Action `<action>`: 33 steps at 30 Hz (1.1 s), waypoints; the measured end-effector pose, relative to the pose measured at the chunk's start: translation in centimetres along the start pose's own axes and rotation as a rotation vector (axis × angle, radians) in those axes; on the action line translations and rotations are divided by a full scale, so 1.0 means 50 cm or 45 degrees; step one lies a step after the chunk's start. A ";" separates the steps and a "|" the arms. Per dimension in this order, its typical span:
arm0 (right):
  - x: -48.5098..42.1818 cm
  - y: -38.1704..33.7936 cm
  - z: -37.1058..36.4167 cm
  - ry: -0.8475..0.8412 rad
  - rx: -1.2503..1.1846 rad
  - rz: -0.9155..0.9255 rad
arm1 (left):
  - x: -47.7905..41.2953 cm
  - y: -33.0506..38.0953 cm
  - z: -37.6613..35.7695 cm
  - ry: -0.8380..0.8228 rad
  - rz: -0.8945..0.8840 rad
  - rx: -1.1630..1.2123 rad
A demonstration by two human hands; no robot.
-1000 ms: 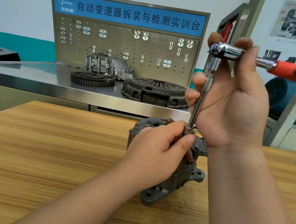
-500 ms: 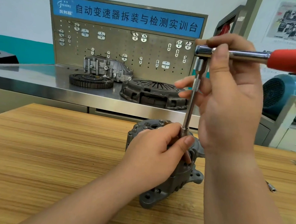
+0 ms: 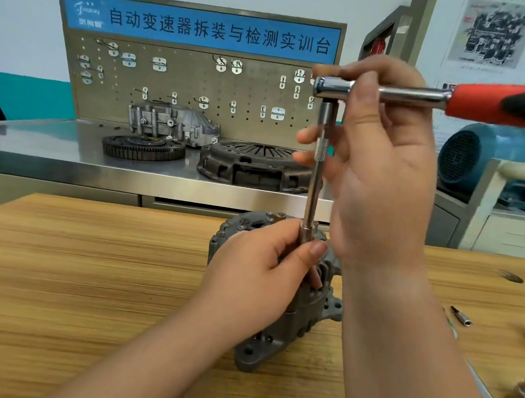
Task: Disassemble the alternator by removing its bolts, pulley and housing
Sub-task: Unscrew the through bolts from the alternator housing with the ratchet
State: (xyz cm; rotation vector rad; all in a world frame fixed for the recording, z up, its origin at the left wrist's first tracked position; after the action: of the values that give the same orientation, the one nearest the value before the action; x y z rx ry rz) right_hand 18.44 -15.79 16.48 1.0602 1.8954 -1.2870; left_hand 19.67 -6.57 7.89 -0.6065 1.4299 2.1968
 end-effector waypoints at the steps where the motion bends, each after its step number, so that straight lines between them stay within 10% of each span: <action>1: -0.001 -0.005 0.001 0.026 0.202 0.208 | -0.001 -0.001 0.000 -0.004 0.010 -0.010; 4: 0.005 -0.008 -0.003 0.048 0.486 0.513 | -0.002 -0.002 -0.001 -0.015 0.018 -0.027; 14: 0.009 0.006 -0.023 -0.058 -0.443 -0.443 | 0.004 0.004 0.008 -0.006 -0.098 0.036; 25: 0.005 -0.013 -0.006 0.075 0.327 0.378 | -0.004 0.003 -0.001 -0.027 -0.001 -0.004; 33: 0.003 0.005 -0.001 0.066 -0.225 -0.182 | 0.003 0.009 0.010 -0.062 -0.103 0.015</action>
State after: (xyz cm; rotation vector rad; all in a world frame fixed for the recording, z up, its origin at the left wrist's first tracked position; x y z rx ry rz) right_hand 18.57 -15.65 16.23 0.8891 2.1135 -1.1528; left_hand 19.20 -6.25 8.30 -0.5922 1.3692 2.1247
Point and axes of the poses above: each hand's wrist, its own x-axis away from the middle knuckle, its own z-axis out of the back of the hand, y = z × x, the point moved 3 cm from there along -x, towards the middle knuckle, and after that the axes turned 9 degrees about y, right-handed, at the moved point
